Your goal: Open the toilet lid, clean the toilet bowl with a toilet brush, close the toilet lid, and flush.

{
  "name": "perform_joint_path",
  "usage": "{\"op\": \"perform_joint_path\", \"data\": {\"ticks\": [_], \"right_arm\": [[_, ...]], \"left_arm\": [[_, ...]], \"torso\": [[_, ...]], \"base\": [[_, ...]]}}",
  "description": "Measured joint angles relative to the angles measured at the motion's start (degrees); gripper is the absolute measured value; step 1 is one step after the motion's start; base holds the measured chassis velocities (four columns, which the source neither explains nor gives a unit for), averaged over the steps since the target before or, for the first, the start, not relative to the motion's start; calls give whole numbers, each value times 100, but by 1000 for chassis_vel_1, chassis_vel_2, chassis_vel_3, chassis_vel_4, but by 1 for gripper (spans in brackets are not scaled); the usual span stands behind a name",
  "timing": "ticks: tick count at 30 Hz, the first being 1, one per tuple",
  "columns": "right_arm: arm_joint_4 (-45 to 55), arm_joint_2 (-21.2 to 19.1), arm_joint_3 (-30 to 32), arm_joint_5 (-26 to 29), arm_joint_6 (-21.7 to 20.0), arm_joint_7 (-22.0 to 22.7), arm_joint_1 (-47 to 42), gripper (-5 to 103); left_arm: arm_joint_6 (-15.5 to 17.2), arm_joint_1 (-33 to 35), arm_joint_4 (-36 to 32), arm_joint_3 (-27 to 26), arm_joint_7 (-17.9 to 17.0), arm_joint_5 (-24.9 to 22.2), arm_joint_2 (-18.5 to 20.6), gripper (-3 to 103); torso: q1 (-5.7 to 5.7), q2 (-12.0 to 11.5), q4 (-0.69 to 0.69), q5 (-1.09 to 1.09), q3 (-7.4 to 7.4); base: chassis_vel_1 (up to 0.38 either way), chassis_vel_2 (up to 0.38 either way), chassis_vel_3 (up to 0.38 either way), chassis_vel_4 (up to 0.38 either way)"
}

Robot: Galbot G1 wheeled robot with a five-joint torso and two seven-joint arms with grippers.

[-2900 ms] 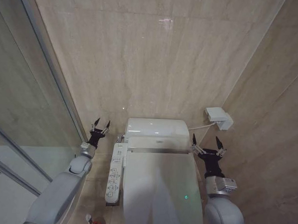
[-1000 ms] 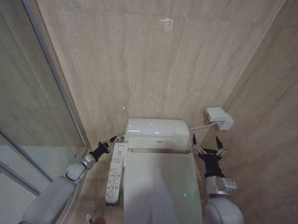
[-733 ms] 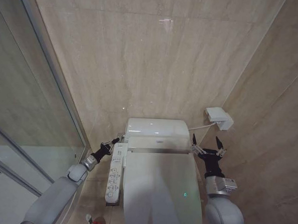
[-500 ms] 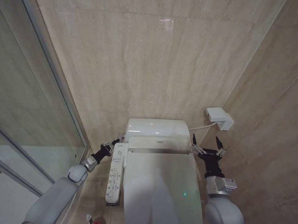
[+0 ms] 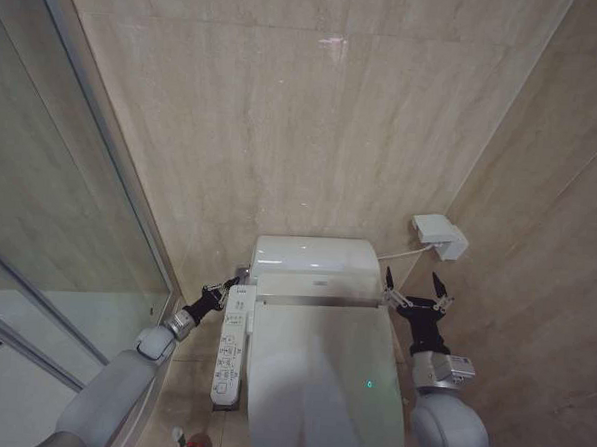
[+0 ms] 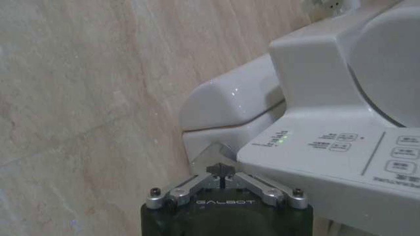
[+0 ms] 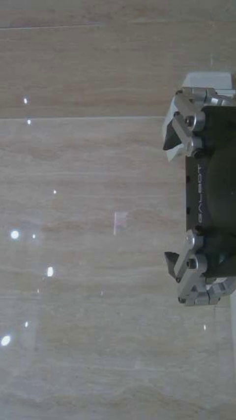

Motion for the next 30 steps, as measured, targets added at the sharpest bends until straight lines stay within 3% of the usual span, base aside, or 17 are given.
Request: {"op": "perform_joint_path", "data": {"ticks": [30], "right_arm": [[0,0,0,0,0,0,0,100]], "left_arm": [[9,-92,164,-7,98,-7,-130,0]], "torso": [[1,0,2,0,1]], "base": [[0,0,0,0]]}}
